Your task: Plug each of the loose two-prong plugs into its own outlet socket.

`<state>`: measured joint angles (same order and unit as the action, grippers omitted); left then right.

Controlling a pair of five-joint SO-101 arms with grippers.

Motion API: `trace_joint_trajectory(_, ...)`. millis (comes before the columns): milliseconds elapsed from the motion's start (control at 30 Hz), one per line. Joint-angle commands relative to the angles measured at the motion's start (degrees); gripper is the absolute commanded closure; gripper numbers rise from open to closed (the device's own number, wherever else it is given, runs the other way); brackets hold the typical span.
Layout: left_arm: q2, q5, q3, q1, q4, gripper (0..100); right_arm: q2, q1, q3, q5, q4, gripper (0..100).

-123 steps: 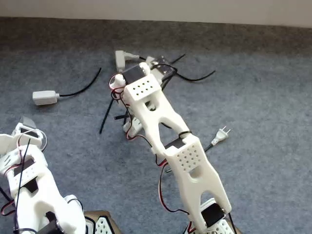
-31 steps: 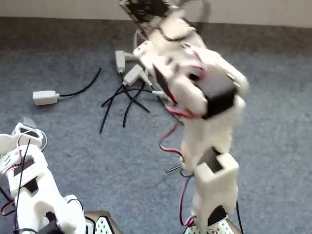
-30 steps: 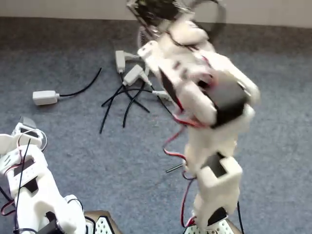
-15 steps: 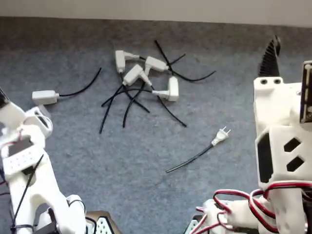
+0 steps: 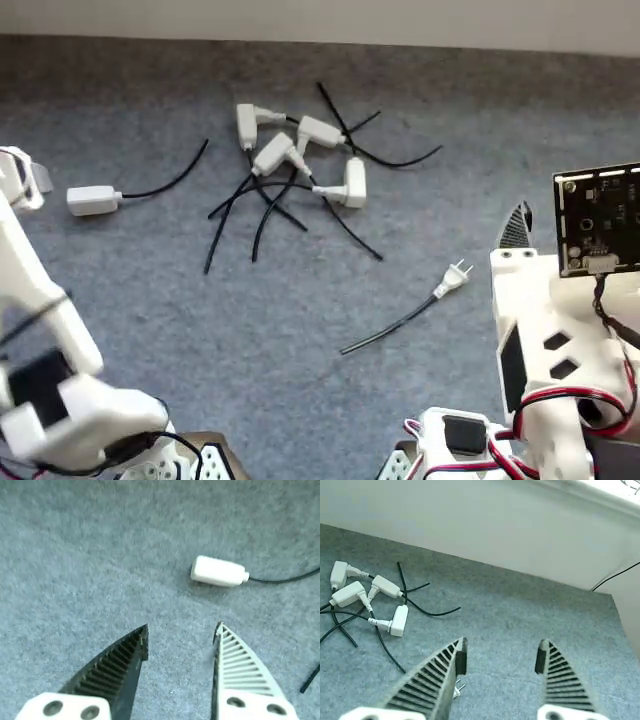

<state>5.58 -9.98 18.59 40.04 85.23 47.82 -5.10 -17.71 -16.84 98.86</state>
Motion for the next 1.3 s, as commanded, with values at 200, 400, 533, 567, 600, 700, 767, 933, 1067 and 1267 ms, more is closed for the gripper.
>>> trace_joint_trajectory(200,37.5,23.8,40.9,-0.7,16.7,78,3.0,-0.4,8.7,-5.0,2.0,77.8)
trace_joint_trajectory(400,44.1,44.8,47.3,-6.4,16.5,78,3.0,-0.3,16.0,-10.3,2.0,77.8)
trace_joint_trajectory(533,44.8,52.1,53.8,-10.4,16.4,78,3.0,-0.4,18.3,-10.3,2.0,77.8)
trace_joint_trajectory(567,44.9,52.5,55.6,-11.2,16.4,78,3.0,-0.4,18.6,-10.3,2.0,77.8)
trace_joint_trajectory(600,45.0,53.1,56.7,-11.7,15.9,78,3.0,-0.4,18.9,-10.3,2.0,77.8)
trace_joint_trajectory(700,46.0,56.0,56.2,-11.9,12.5,78,3.0,-0.3,20.5,-10.3,2.0,77.8)
trace_joint_trajectory(767,48.0,59.6,55.3,-11.6,10.5,78,3.0,-0.3,22.3,-10.3,1.9,77.8)
trace_joint_trajectory(933,53.9,68.7,55.5,-10.8,10.3,78,3.0,-0.3,28.0,-10.3,-0.7,77.8)
trace_joint_trajectory(1067,54.1,70.3,55.5,-10.7,10.5,78,3.0,-0.4,32.0,-10.3,-4.4,77.8)
trace_joint_trajectory(1267,54.5,70.4,61.0,-10.6,12.7,78,3.0,-0.4,36.0,-10.3,-8.2,77.8)
